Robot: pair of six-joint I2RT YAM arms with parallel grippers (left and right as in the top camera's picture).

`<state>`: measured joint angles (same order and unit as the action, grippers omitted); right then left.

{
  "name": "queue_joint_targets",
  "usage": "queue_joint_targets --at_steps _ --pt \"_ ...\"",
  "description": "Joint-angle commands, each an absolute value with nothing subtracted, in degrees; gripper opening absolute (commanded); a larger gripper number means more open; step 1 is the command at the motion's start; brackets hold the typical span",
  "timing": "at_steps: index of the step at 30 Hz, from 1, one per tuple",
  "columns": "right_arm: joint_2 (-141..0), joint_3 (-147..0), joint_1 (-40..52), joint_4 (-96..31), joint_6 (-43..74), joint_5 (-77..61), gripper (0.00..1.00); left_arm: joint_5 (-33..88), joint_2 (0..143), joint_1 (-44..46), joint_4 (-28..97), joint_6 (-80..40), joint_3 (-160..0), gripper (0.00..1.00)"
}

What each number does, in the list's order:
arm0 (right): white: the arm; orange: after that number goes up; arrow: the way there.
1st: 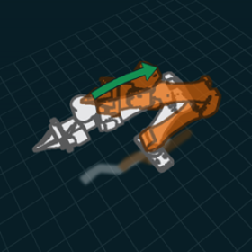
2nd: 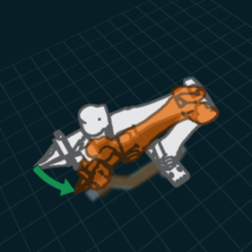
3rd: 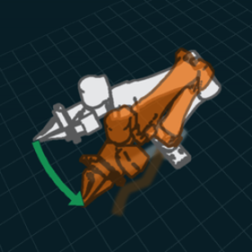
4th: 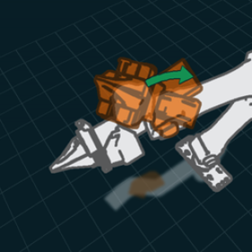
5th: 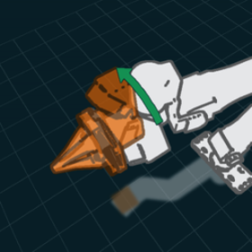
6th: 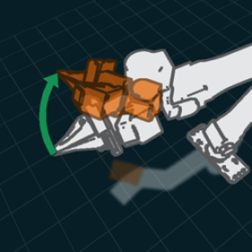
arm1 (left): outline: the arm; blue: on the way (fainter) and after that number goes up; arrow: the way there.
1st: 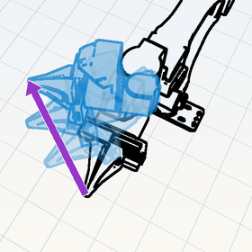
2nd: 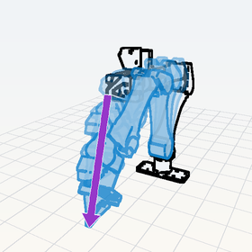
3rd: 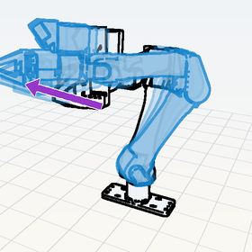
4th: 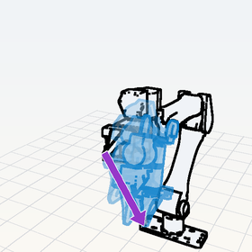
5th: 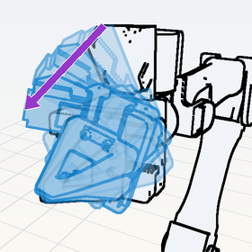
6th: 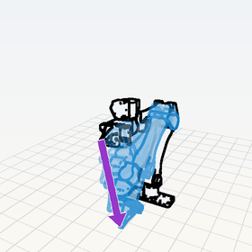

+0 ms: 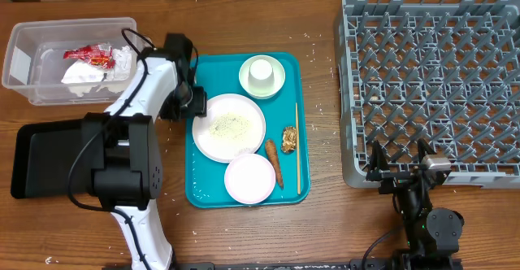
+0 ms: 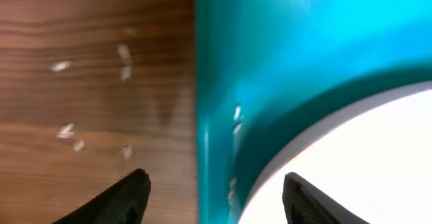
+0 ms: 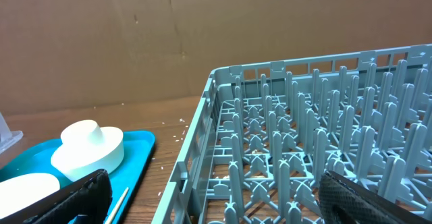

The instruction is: Sort waste into correct bins and load items into the dishwasher

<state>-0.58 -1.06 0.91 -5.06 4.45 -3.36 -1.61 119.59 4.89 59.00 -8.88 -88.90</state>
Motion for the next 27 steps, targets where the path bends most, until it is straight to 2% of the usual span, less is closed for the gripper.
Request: queue_joint_targets --at_steps 1,6,16,27 --pt "-0.16 -0.47 1.28 -4.64 4.45 -2.61 1.00 -3.07 119.87 5.30 62.28 -11.16 -95.81 0.67" --pt "-0.16 -0.47 1.28 -4.64 4.45 -2.61 1.00 4.40 119.90 6.44 62.54 -7.68 -96.14 0.68" --pt "-0.16 -0.47 1.28 -4.64 4.45 -2.61 1.00 4.45 120.01 8.29 60.16 -7.66 -93.80 0.62" --pt "-0.16 -0.47 1.28 -4.64 4.45 -2.61 1.00 2.79 120.64 8.29 59.00 -7.68 -93.34 0.63"
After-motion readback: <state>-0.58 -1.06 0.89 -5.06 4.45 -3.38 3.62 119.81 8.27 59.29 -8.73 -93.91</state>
